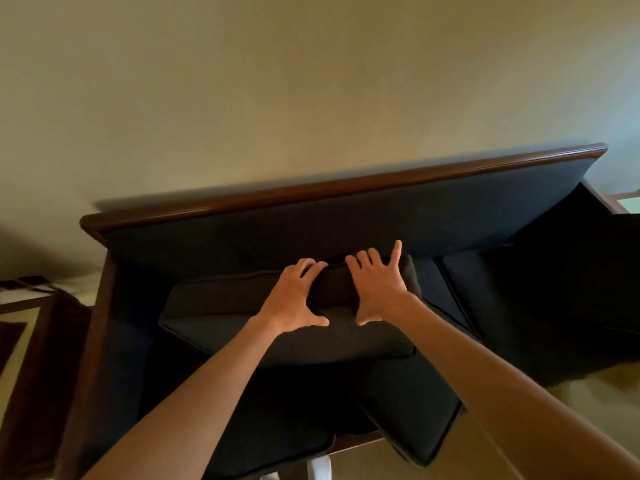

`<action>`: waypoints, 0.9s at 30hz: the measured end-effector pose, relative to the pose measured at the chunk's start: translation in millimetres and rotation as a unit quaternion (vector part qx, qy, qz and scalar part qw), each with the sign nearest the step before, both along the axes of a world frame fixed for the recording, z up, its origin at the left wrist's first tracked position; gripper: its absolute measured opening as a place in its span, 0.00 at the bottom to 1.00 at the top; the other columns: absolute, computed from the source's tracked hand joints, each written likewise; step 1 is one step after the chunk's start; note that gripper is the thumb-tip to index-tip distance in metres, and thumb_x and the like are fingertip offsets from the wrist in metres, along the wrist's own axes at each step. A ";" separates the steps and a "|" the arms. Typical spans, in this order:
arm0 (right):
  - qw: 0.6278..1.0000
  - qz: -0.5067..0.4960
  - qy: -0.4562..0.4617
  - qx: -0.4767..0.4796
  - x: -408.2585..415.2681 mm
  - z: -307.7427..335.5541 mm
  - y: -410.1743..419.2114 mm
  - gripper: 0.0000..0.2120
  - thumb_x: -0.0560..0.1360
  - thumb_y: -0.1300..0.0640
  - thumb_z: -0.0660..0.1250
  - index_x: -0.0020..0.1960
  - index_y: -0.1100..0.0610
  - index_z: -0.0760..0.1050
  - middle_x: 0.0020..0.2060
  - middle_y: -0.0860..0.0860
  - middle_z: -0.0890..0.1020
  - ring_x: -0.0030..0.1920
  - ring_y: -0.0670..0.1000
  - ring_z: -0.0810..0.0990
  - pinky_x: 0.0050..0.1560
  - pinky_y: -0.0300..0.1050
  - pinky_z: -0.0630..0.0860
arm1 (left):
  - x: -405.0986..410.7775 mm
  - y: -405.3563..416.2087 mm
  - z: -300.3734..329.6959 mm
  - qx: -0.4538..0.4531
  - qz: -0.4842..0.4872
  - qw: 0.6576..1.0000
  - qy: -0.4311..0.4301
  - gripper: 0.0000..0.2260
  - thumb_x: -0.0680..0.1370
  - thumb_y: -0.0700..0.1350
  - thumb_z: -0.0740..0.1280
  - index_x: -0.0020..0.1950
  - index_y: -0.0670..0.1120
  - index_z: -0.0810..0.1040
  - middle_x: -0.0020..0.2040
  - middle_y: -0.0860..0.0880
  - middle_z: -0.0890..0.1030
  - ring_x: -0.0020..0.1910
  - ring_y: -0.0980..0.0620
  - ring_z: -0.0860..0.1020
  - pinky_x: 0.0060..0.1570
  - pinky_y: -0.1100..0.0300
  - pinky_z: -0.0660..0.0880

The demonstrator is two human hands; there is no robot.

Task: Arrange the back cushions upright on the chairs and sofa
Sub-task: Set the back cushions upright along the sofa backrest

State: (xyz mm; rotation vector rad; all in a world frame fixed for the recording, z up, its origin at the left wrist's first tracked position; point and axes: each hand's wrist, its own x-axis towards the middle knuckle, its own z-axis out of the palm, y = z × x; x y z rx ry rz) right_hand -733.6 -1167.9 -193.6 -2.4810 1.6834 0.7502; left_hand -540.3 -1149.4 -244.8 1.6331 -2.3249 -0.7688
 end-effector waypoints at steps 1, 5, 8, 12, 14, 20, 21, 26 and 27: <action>1.000 0.018 -0.012 -0.010 9.9 -4.4 0.8 0.56 0.59 0.35 0.76 0.76 0.55 0.53 0.70 0.56 0.65 0.72 0.61 0.62 0.69 0.79 0.46 | 8.9 1.5 -3.2 0.001 0.000 1.000 -0.001 0.49 0.61 0.59 0.80 0.76 0.55 0.58 0.72 0.53 0.62 0.70 0.48 0.63 0.70 0.47 0.67; 0.999 0.040 -0.029 -0.015 41.3 -8.8 2.0 0.54 0.59 0.33 0.75 0.75 0.54 0.56 0.69 0.56 0.66 0.71 0.60 0.64 0.71 0.73 0.51 | 49.3 11.5 -17.7 -0.034 -0.002 0.997 -0.070 0.53 0.60 0.64 0.77 0.77 0.58 0.52 0.73 0.53 0.64 0.71 0.50 0.63 0.74 0.51 0.55; 1.000 0.008 0.016 0.017 68.9 -6.6 0.2 0.52 0.58 0.34 0.75 0.73 0.55 0.58 0.68 0.57 0.67 0.70 0.61 0.65 0.68 0.76 0.53 | 72.3 17.2 -26.4 -0.034 0.003 0.997 -0.074 0.53 0.59 0.65 0.77 0.77 0.58 0.51 0.73 0.54 0.63 0.71 0.51 0.63 0.74 0.51 0.53; 0.996 -0.016 0.075 0.038 97.8 -6.7 1.6 0.51 0.58 0.38 0.77 0.72 0.59 0.59 0.67 0.59 0.68 0.69 0.64 0.66 0.67 0.80 0.50 | 104.8 20.4 -34.1 -0.023 0.017 0.997 -0.077 0.53 0.59 0.66 0.76 0.76 0.59 0.52 0.73 0.54 0.64 0.72 0.51 0.63 0.74 0.49 0.53; 0.998 0.024 0.043 0.032 111.0 -14.0 5.2 0.52 0.59 0.38 0.77 0.73 0.58 0.58 0.67 0.58 0.68 0.68 0.63 0.67 0.69 0.75 0.53 | 117.2 22.0 -37.8 -0.018 0.024 0.997 -0.070 0.52 0.58 0.67 0.75 0.76 0.59 0.53 0.72 0.55 0.64 0.71 0.51 0.63 0.73 0.50 0.53; 0.996 0.073 -0.037 0.023 149.9 -29.9 9.8 0.51 0.62 0.38 0.75 0.75 0.57 0.55 0.68 0.57 0.68 0.68 0.61 0.66 0.72 0.62 0.60 | 182.3 27.2 -55.7 0.006 0.053 0.995 -0.081 0.51 0.58 0.66 0.76 0.75 0.57 0.56 0.70 0.53 0.67 0.68 0.50 0.68 0.73 0.51 0.57; 0.997 0.068 -0.038 0.026 151.9 -28.8 7.4 0.50 0.62 0.39 0.75 0.75 0.56 0.56 0.68 0.57 0.68 0.68 0.60 0.67 0.71 0.61 0.61 | 189.5 25.3 -54.6 0.012 0.055 0.994 -0.093 0.50 0.58 0.66 0.77 0.74 0.55 0.58 0.69 0.53 0.69 0.67 0.50 0.69 0.72 0.52 0.58; 0.997 0.048 -0.049 0.046 167.8 -8.8 -12.6 0.51 0.59 0.41 0.77 0.74 0.54 0.58 0.67 0.55 0.71 0.68 0.58 0.69 0.68 0.61 0.64 | 210.5 6.3 -31.6 0.018 0.032 0.993 -0.113 0.48 0.60 0.63 0.78 0.74 0.53 0.60 0.69 0.52 0.71 0.66 0.50 0.70 0.70 0.49 0.61; 0.996 0.051 -0.052 0.043 173.3 -5.6 -15.6 0.51 0.59 0.40 0.77 0.74 0.54 0.58 0.67 0.55 0.71 0.68 0.58 0.69 0.68 0.61 0.65 | 219.8 4.1 -26.8 0.012 0.029 0.993 -0.118 0.48 0.60 0.64 0.78 0.74 0.53 0.60 0.69 0.52 0.71 0.66 0.50 0.70 0.70 0.49 0.61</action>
